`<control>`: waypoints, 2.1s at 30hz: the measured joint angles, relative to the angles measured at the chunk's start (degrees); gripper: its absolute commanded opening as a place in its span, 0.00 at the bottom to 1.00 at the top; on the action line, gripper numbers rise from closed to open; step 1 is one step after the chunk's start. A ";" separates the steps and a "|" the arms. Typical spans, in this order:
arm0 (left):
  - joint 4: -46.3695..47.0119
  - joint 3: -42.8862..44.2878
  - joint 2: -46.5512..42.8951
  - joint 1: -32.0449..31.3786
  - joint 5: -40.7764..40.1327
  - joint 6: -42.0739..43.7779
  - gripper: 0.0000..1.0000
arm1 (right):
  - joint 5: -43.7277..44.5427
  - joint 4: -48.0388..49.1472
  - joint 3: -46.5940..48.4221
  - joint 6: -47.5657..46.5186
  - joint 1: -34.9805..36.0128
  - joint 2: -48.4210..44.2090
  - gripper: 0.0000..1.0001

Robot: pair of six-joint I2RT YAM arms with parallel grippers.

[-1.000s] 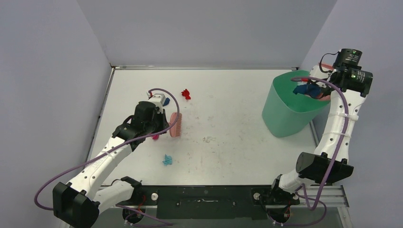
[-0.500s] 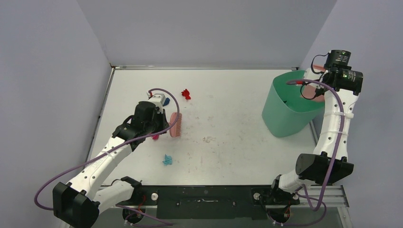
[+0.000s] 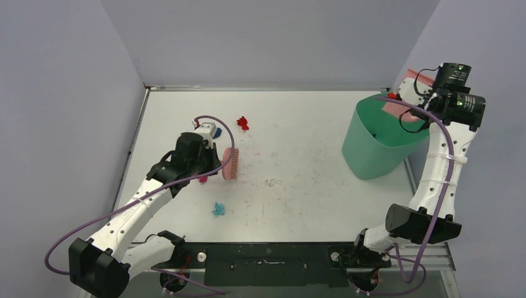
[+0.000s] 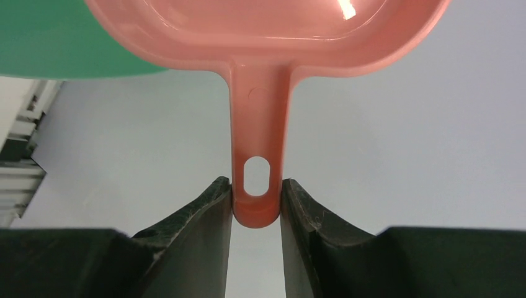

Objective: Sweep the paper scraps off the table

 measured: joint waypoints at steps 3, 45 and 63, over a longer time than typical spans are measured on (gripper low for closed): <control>0.00 0.00 0.00 0.02 0.35 0.00 0.00 | -3.63 -0.70 0.74 2.34 -0.26 -1.55 0.05; -15.63 20.17 1.86 0.74 -6.47 -3.32 0.00 | -38.25 1.01 -37.07 24.76 32.63 -10.47 0.05; -42.88 10.73 -19.98 0.68 -3.61 -15.34 0.00 | -40.61 5.60 -51.71 27.08 35.80 -18.47 0.05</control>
